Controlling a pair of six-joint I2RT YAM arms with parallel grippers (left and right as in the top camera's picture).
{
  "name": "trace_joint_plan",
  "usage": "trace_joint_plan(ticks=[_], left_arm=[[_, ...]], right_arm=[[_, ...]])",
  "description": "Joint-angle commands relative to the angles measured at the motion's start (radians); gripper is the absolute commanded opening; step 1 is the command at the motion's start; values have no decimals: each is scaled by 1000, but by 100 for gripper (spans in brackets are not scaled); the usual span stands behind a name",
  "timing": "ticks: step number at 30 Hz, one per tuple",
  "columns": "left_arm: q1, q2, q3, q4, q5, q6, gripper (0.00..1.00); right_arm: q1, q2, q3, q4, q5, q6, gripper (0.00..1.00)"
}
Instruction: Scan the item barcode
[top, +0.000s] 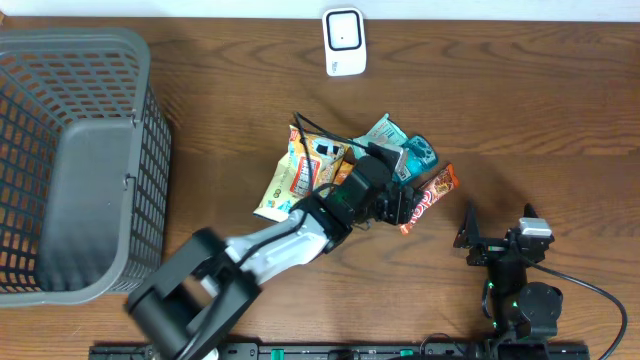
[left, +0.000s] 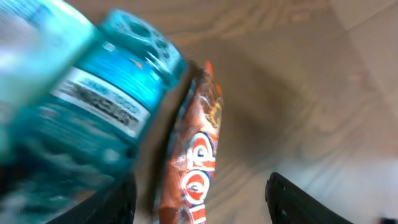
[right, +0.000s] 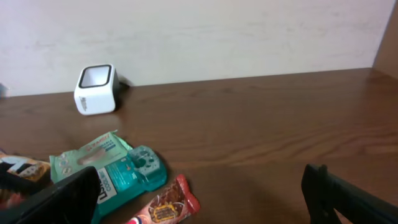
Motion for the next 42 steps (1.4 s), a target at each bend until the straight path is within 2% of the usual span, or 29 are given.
trace_joint_plan(ticks=[1, 4, 5, 10, 14, 18, 22, 27, 31, 42], left_arm=[[6, -95, 12, -63, -193, 143, 67], [31, -208, 32, -150, -313, 226, 68], [43, -236, 42, -167, -329, 244, 73], [159, -364, 138, -268, -345, 318, 86], [286, -410, 277, -385, -345, 367, 88], [385, -414, 450, -536, -352, 508, 96], [463, -414, 615, -649, -499, 642, 98], [527, -419, 740, -662, -684, 803, 98], [554, -453, 760, -702, -739, 822, 98], [554, -618, 734, -760, -741, 828, 98]], right_arm=[[-19, -5, -1, -3, -2, -10, 99], [-19, -5, -1, -3, -2, -9, 99], [-19, -5, -1, -3, -2, -10, 99], [-19, -5, -1, -3, -2, -10, 99], [-19, -5, -1, -3, -2, -10, 99], [-19, -5, -1, -3, -2, -10, 99], [-19, -5, -1, -3, -2, -9, 99], [-19, -5, -1, -3, -2, -10, 99], [-19, -5, -1, -3, -2, -10, 99], [-19, -5, -1, -3, -2, -10, 99]])
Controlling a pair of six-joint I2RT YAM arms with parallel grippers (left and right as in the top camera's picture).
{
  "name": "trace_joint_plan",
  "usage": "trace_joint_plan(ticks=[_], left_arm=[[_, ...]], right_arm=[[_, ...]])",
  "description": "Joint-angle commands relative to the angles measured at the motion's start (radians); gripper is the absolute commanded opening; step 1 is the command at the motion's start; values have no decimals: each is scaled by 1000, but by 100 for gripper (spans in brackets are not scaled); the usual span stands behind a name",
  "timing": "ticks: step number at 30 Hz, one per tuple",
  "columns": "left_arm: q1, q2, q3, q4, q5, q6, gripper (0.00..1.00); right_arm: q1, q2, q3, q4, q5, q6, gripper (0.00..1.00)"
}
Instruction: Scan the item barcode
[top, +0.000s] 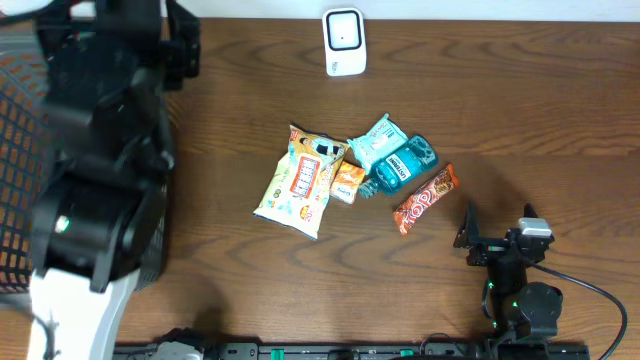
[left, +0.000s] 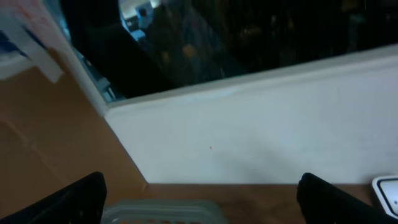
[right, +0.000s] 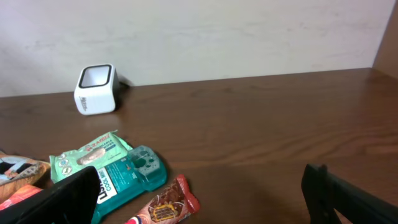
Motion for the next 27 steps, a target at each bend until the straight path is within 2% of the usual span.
trace_joint_plan(ticks=[1, 7, 12, 20, 27], left_arm=[[2, -79, -23, 6, -25, 16, 98], [2, -212, -100, 43, -14, 1, 98], [2, -349, -193, 79, 58, 1, 98], [3, -576, -330, 176, 63, 1, 98], [7, -731, -343, 183, 88, 1, 98]], right_arm=[[-19, -5, -1, -3, -2, -10, 99], [-19, -5, -1, -3, -2, -10, 99], [-19, -5, -1, -3, -2, -9, 99], [-19, -5, -1, -3, -2, -10, 99], [-19, -5, -1, -3, -2, -10, 99]])
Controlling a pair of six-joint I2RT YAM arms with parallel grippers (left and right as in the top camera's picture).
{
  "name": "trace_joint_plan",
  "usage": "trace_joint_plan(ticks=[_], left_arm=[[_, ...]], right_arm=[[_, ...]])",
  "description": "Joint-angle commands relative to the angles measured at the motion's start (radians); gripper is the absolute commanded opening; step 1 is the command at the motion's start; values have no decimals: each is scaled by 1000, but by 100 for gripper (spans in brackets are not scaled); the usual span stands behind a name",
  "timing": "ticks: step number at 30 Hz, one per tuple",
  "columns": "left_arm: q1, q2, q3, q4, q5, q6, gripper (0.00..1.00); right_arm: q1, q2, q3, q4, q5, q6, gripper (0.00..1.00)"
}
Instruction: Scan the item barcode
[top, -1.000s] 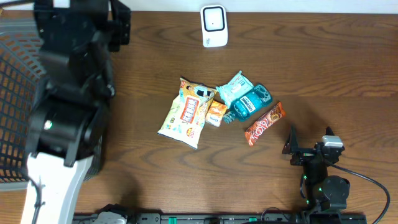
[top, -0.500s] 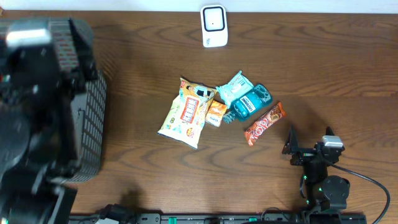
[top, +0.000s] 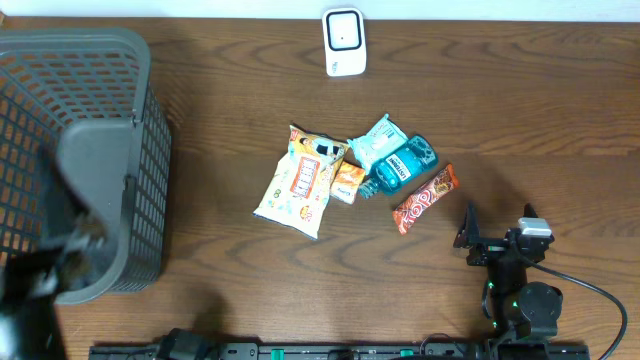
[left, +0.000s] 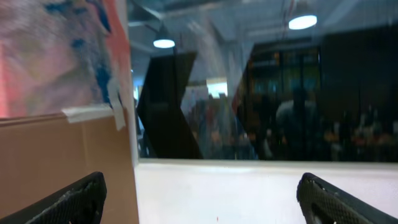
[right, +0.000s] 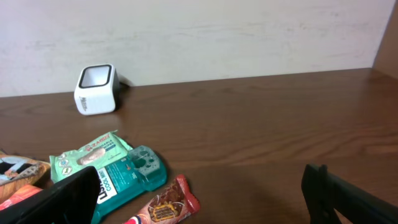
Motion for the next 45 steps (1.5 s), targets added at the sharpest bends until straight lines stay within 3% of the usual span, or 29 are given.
trace_joint_plan(ticks=[1, 20, 31, 33, 39, 45], left_arm=[[14, -74, -3, 6, 17, -5, 98], [298, -362, -3, 1, 17, -45, 98], [325, -390, -3, -18, 17, -205, 98], [325, -390, -3, -24, 17, -237, 98], [325, -390, -3, -61, 17, -311, 98], [325, -390, -3, -95, 16, -317, 98]], right_arm=[[-19, -5, -1, -3, -2, -10, 99], [-19, -5, -1, -3, -2, -10, 99], [-19, -5, -1, -3, -10, -7, 99], [-16, -5, -1, -6, -71, 63, 99], [-6, 16, -1, 14, -299, 463, 99], [-6, 19, -1, 24, -623, 478, 99]])
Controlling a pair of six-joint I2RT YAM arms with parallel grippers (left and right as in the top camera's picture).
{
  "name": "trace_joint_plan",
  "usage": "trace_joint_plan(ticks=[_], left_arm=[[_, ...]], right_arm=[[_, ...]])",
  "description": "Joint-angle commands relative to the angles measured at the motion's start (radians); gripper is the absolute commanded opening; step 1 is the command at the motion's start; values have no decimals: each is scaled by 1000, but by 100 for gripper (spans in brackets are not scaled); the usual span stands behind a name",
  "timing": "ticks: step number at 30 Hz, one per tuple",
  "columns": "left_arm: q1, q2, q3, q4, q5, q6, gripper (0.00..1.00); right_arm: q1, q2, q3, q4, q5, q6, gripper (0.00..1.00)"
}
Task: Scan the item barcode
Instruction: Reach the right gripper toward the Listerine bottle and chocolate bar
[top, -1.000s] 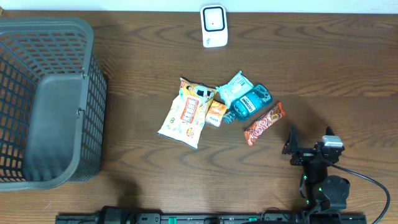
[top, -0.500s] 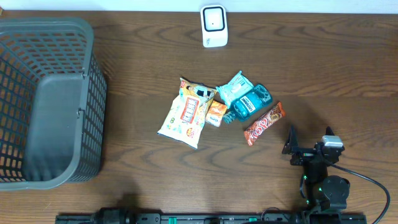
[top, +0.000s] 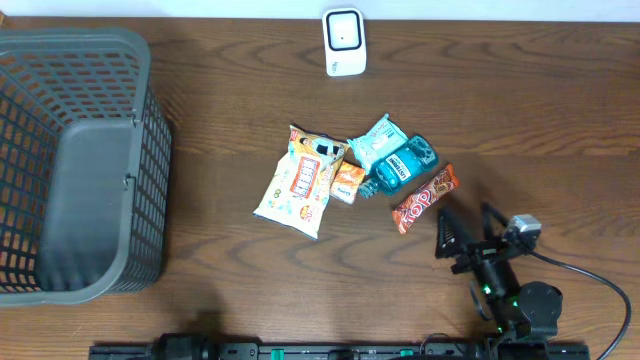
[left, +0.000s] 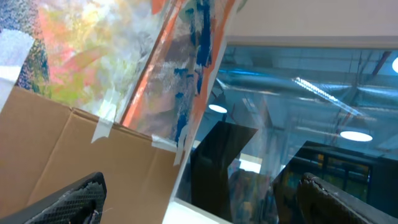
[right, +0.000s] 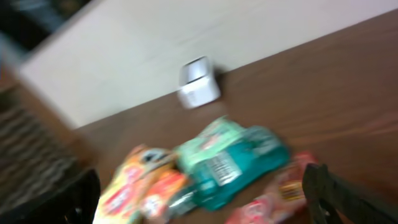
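Observation:
The white barcode scanner (top: 343, 40) stands at the table's far edge, and shows blurred in the right wrist view (right: 199, 90). A pile lies mid-table: a chips bag (top: 298, 180), a small orange packet (top: 347, 183), a mint pouch (top: 379, 140), a teal bottle (top: 403, 165) and a red candy bar (top: 425, 198). My right gripper (top: 466, 232) is open just right of the candy bar, turned toward the pile, with nothing in it (right: 199, 208). My left gripper (left: 199, 208) is open and empty, aimed up at a wall and ceiling. The left arm is out of the overhead view.
A large grey mesh basket (top: 150, 150) fills the left side of the table. The right arm's base (top: 530, 310) and its cable sit at the front right edge.
My right gripper has swung from facing the far wall toward the pile and stands nearer the candy bar. The left arm has left the overhead view, and its camera now points higher.
At first my left gripper was open, low over the teal bottle and candy bar. Then the left arm was over the basket, then at the front left edge, and it is now out of view. The items stayed on the table. The right arm only moved now.

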Motion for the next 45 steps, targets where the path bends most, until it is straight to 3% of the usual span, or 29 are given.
trace_joint_plan(ticks=[1, 7, 13, 20, 30, 35, 40, 43, 45], left_arm=[[3, -3, 0, 12, 13, -26, 98], [3, -3, 2, 51, 12, -104, 98], [3, -22, 6, 35, 12, -104, 98], [3, -131, -21, 5, 12, -108, 98], [11, -130, -41, 5, 13, -188, 98], [11, -130, -113, 34, 13, -365, 98], [11, -130, -225, 36, 13, -651, 98], [11, -130, -332, 61, 13, -760, 98], [11, -130, -426, 129, 29, -765, 98]], right_arm=[[-6, 3, -1, -3, -324, 73, 99], [-6, 3, -1, -24, -574, 73, 99], [-6, 3, -1, -29, -783, 77, 99], [-6, 3, -1, -25, -779, 76, 99], [-6, 3, -1, -38, -605, 122, 99], [-7, 5, 1, -24, -485, 131, 99], [-7, 10, 19, -29, -392, 142, 99], [-7, 51, 53, -37, -376, 140, 99], [-7, 109, 100, -64, -363, 111, 99]])
